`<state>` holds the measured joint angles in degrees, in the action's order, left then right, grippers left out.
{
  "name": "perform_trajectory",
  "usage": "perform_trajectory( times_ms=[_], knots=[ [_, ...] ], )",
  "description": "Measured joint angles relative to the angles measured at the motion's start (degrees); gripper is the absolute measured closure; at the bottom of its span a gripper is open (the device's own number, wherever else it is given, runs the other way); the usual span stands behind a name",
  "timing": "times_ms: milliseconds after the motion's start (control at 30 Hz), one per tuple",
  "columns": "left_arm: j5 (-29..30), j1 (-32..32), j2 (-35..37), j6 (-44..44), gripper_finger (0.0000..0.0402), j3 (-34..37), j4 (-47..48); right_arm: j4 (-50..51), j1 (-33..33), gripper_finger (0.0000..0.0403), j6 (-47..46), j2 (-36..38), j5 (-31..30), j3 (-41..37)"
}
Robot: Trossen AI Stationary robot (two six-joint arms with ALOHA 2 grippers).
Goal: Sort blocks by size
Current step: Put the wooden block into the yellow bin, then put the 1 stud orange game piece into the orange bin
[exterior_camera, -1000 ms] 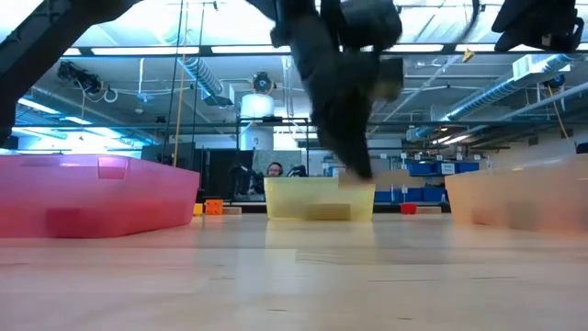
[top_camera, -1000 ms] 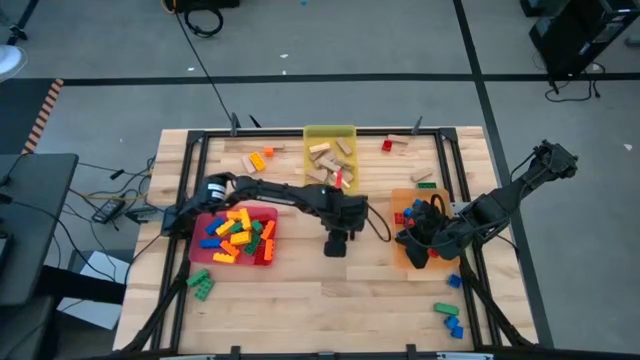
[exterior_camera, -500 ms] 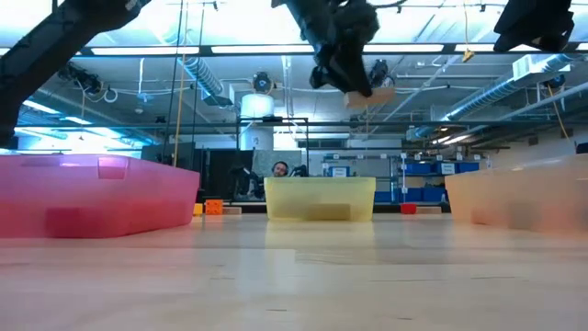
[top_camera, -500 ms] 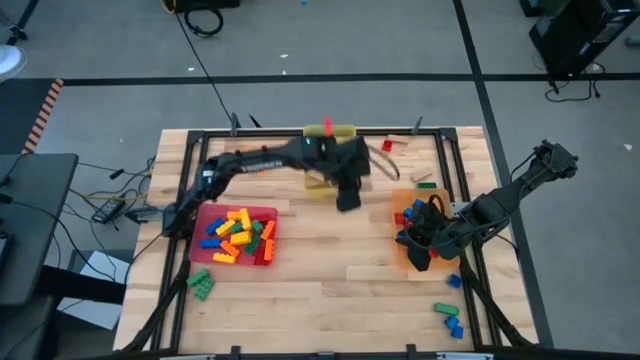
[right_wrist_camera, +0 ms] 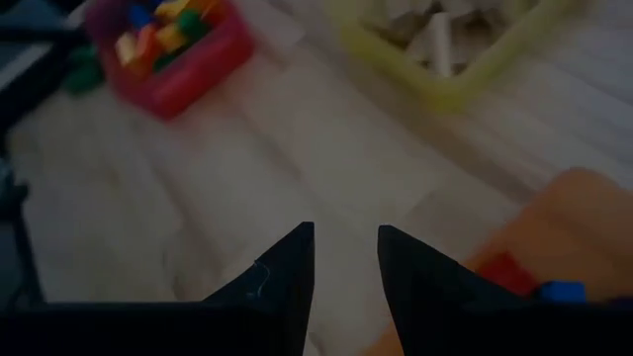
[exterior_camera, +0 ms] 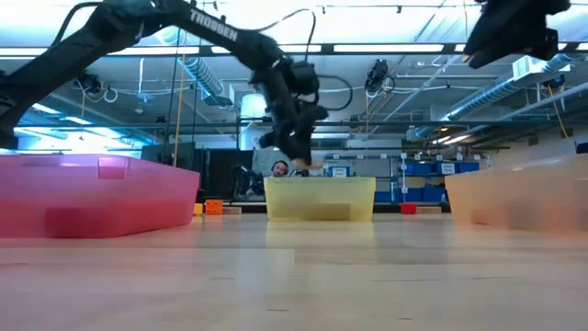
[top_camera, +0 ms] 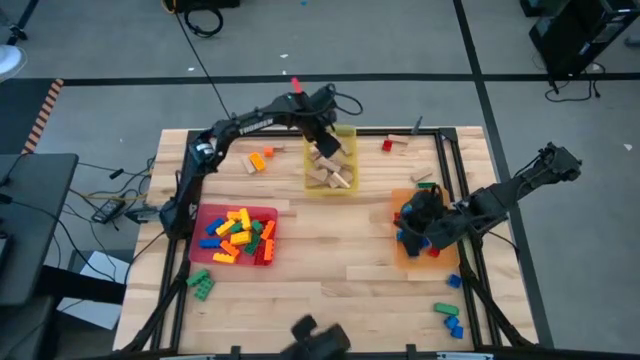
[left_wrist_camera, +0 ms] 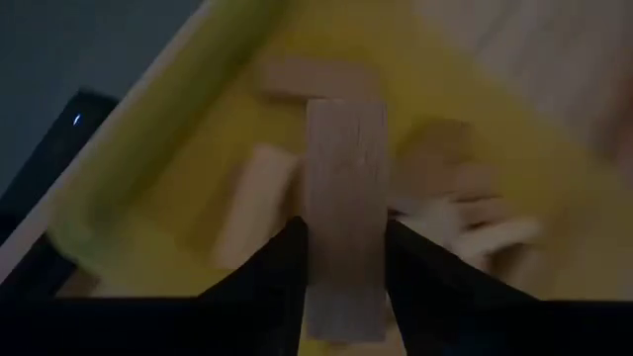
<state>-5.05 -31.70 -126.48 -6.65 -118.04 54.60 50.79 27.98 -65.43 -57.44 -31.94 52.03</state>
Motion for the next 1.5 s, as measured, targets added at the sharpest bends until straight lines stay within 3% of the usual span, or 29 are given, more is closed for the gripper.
perform_trajectory(
  times_ms=[200, 600, 800, 1133, 1200, 1367, 1500],
  knots=[
    [-0.2, -3.4, 0.0, 0.4, 0.0245, 3.5, -4.4, 0.0, -6.0, 0.0275, -3.4, 0.0, -0.2, 0.0],
    [0.9, -3.6, 0.1, 4.9, 0.0234, 3.3, -10.3, -3.8, -12.2, 0.0275, -5.5, 0.0, -1.7, 0.0],
    [0.9, -4.0, 0.1, 6.8, 0.0233, -1.0, -6.7, -5.6, -14.0, 0.0275, -5.5, -0.9, -1.7, 0.0],
    [1.6, -4.7, 0.3, 11.2, 0.0233, -9.8, 14.7, -9.4, -15.5, 0.0275, -5.4, -2.6, -1.7, 0.0],
    [1.2, -5.0, 0.6, 13.2, 0.0233, -9.7, 17.7, -9.5, -15.5, 0.0275, -5.4, -3.1, -1.7, 0.0],
    [-8.5, -5.4, 0.8, 15.5, 0.0233, -7.2, 21.4, -9.6, -15.5, 0.0275, -5.0, -4.1, -1.6, 0.0],
    [-9.6, -5.9, 5.2, 13.5, 0.0233, 1.8, 17.5, -9.6, -15.5, 0.0275, -4.8, -4.5, -1.3, 0.0]
  ],
)
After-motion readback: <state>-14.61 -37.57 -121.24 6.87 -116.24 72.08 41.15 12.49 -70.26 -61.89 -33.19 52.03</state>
